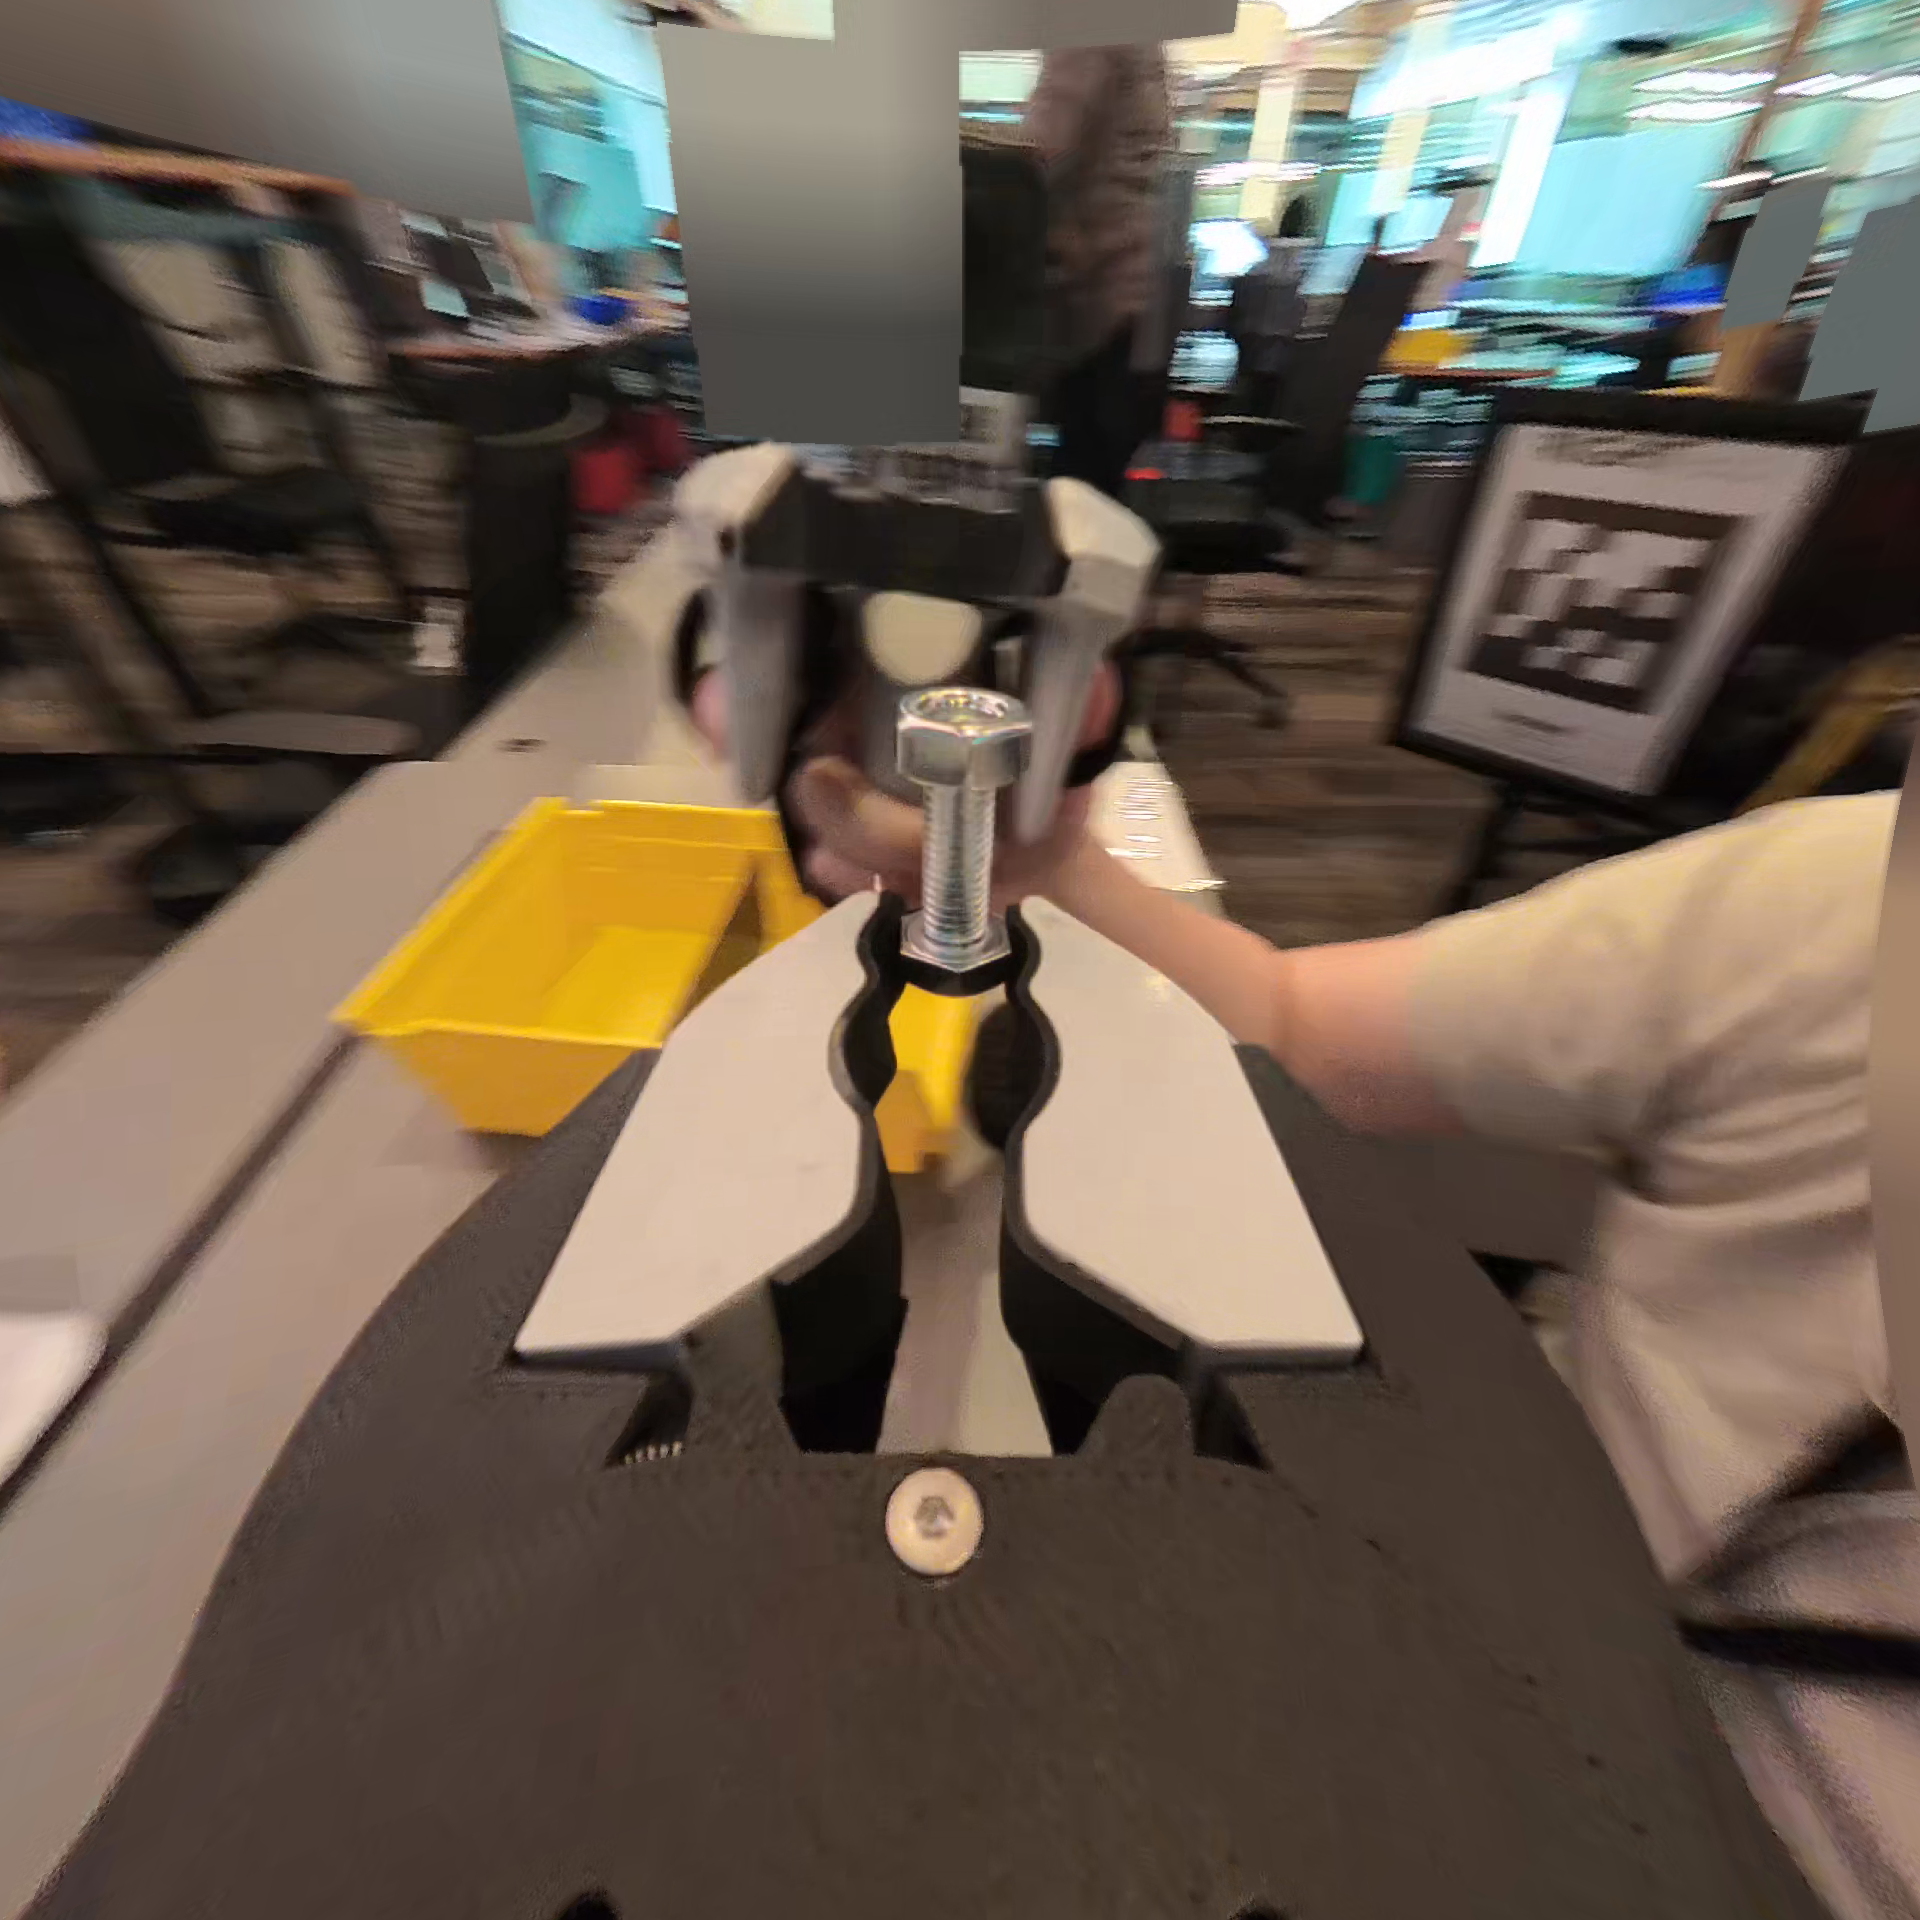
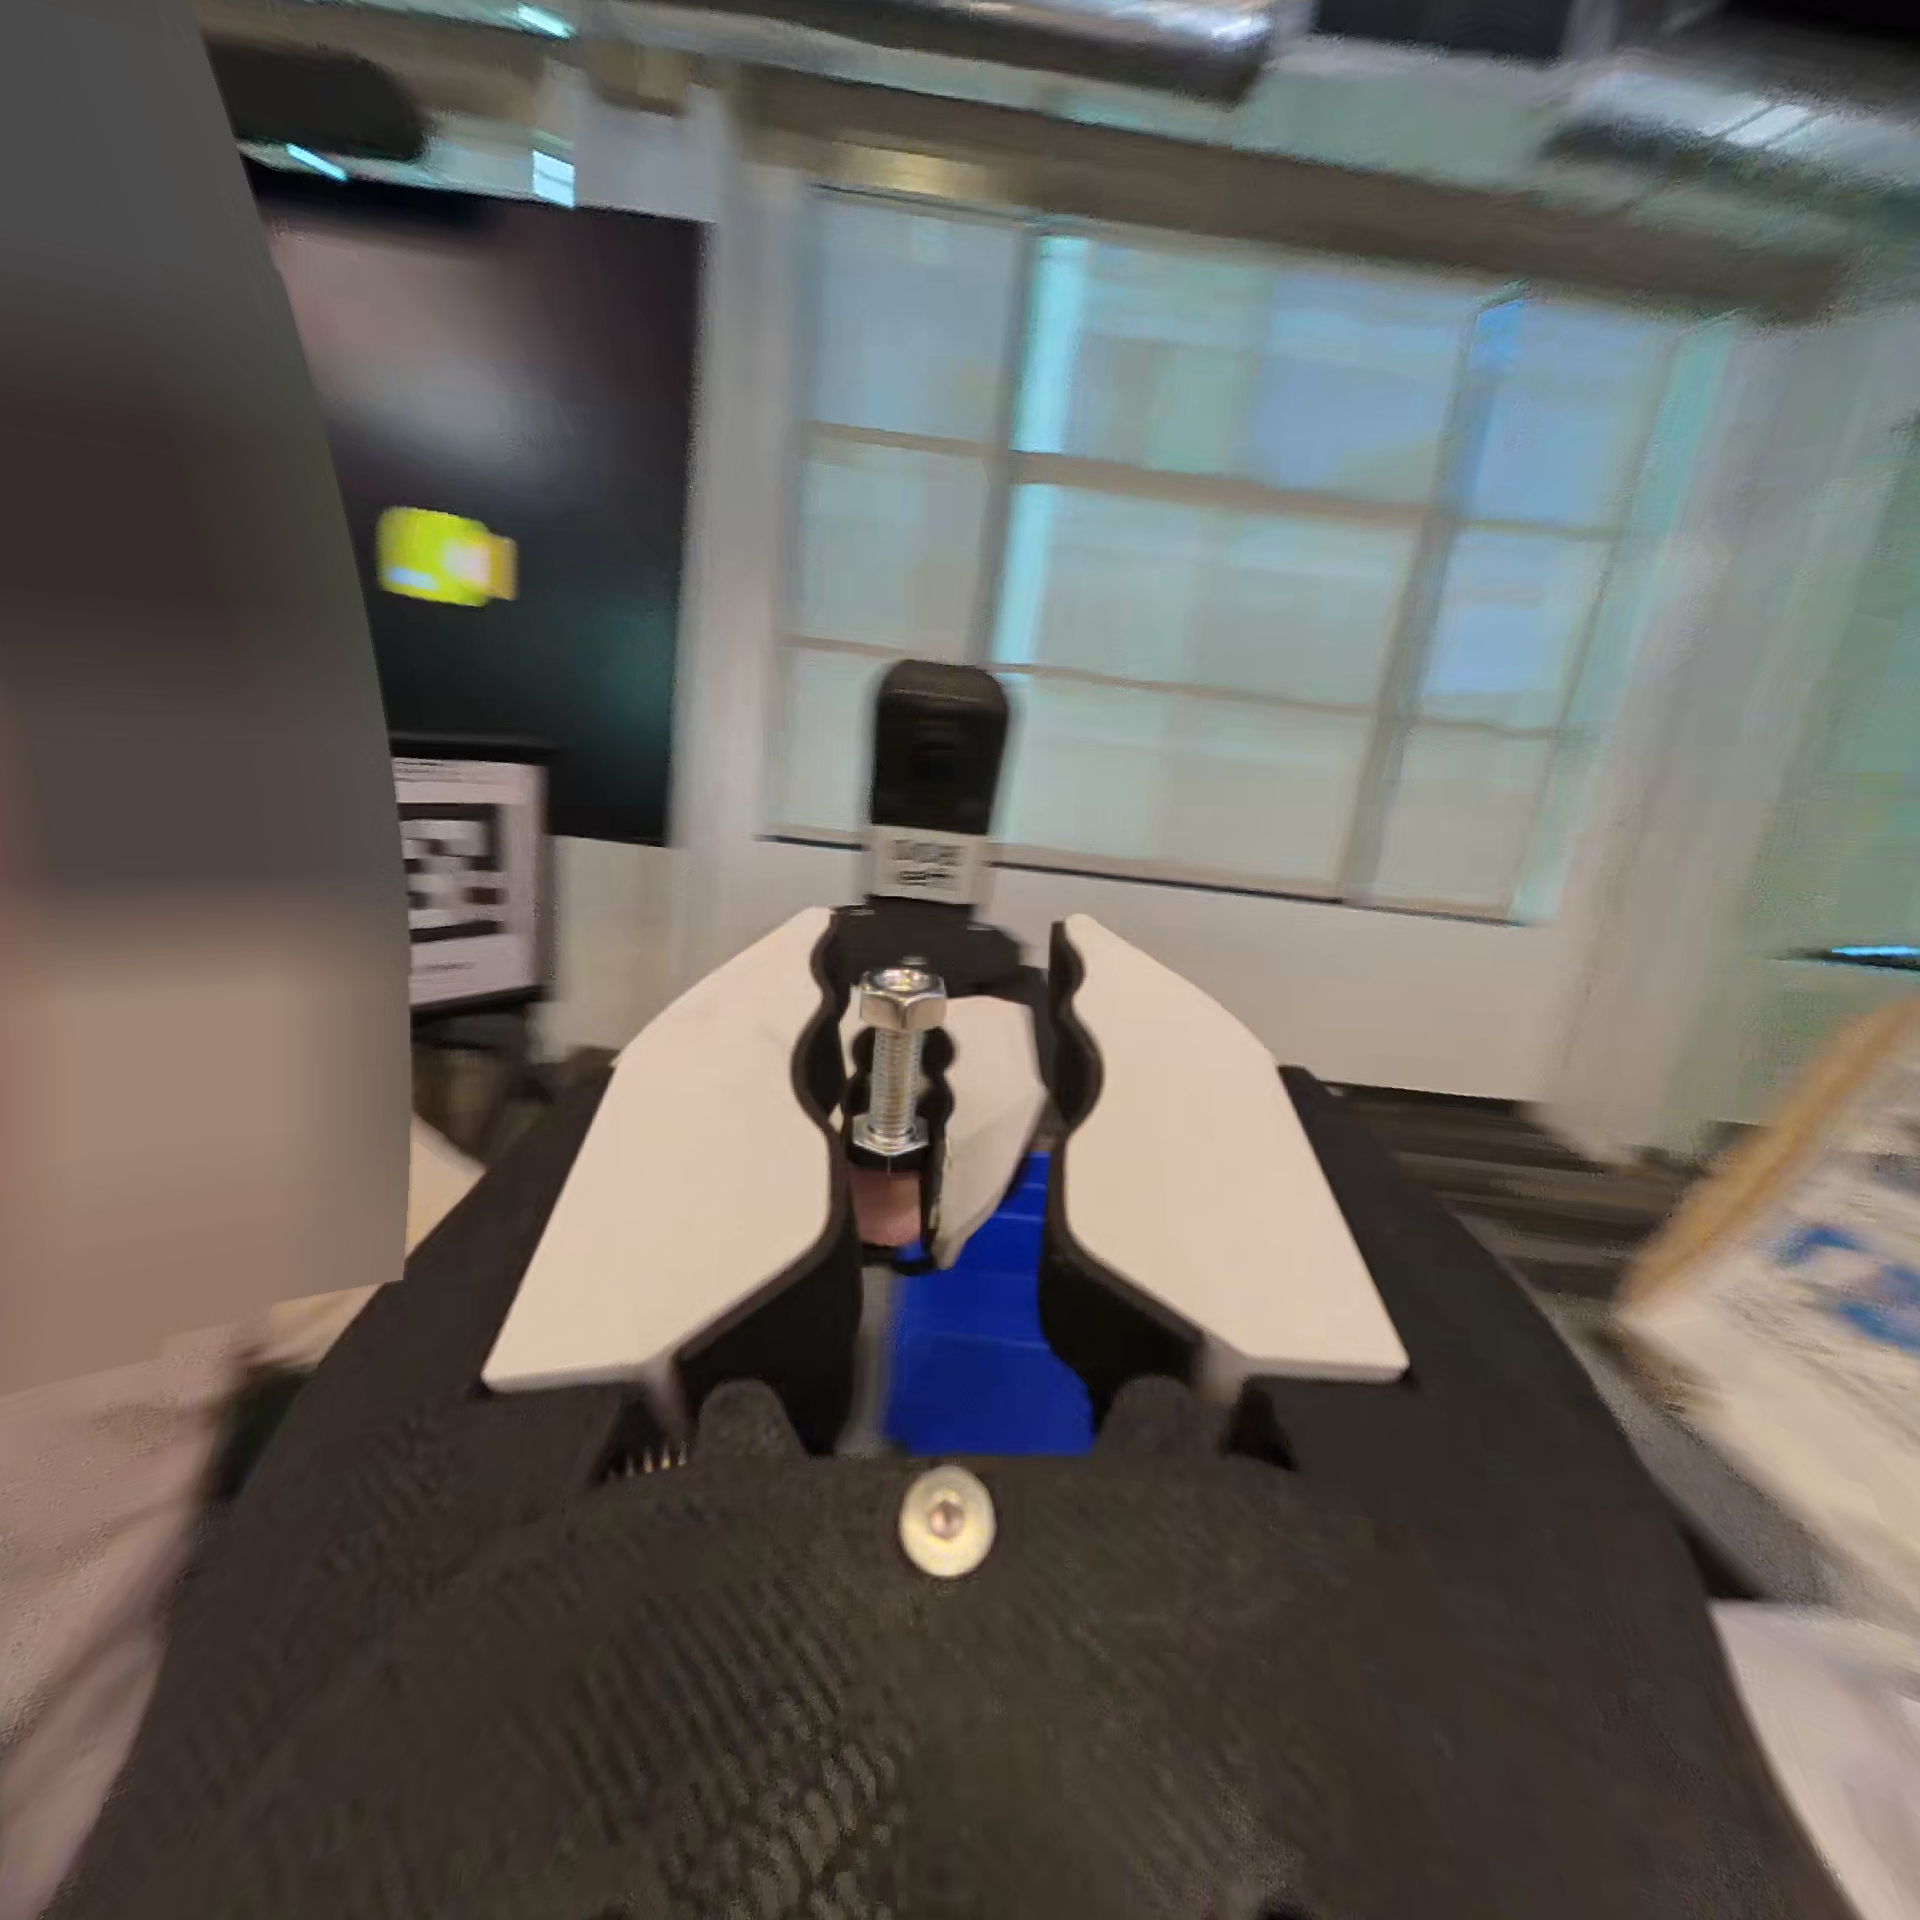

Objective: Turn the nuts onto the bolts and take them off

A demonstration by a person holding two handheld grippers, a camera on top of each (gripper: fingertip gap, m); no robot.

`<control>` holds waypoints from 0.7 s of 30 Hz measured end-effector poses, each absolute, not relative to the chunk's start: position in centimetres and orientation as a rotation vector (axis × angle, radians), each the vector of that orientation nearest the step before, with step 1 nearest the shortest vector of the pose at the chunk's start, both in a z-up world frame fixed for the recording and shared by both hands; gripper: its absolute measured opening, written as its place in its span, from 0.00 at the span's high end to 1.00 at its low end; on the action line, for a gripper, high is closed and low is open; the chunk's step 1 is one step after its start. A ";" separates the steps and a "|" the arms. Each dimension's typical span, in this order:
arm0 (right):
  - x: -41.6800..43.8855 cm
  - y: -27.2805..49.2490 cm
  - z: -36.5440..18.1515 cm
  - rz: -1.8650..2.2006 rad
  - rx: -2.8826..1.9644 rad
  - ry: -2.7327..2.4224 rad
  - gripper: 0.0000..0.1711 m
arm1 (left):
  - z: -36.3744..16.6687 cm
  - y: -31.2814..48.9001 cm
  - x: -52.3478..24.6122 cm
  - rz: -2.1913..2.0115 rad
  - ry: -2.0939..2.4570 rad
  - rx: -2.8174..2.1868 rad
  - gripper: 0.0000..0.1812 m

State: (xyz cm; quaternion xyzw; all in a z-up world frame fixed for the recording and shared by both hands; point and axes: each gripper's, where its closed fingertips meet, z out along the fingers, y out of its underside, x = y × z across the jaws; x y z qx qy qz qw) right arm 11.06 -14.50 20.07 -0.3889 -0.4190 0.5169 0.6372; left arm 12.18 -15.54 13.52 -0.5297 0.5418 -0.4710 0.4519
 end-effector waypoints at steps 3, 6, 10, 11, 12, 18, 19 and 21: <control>11.2 -13.1 20.6 0.883 -0.955 -0.829 0.79 | 14.3 -12.4 11.2 -0.940 1.163 -1.327 0.90; 10.7 -11.9 20.2 0.682 -1.037 -0.747 0.79 | 14.7 -11.0 10.6 -0.822 1.072 -1.327 0.90; 9.1 -11.9 19.3 0.636 -1.072 -0.743 0.79 | 14.3 -10.3 10.6 -0.700 1.043 -1.342 0.90; 8.8 -11.7 18.9 0.630 -1.094 -0.753 0.79 | 14.2 -10.4 10.8 -0.688 1.049 -1.340 0.90; 8.6 -11.5 18.6 0.627 -1.112 -0.759 0.79 | 14.1 -10.5 10.9 -0.683 1.055 -1.341 0.90; 8.1 -13.6 18.3 0.772 -1.089 -0.954 0.89 | 13.9 -12.5 11.7 -0.759 1.202 -1.295 0.90; 8.1 -14.6 18.3 0.852 -1.070 -1.022 0.89 | 13.9 -13.6 11.8 -0.829 1.261 -1.267 0.90; 8.4 -17.4 18.0 1.048 -0.995 -1.201 0.89 | 13.5 -17.0 12.0 -1.044 1.441 -1.235 0.90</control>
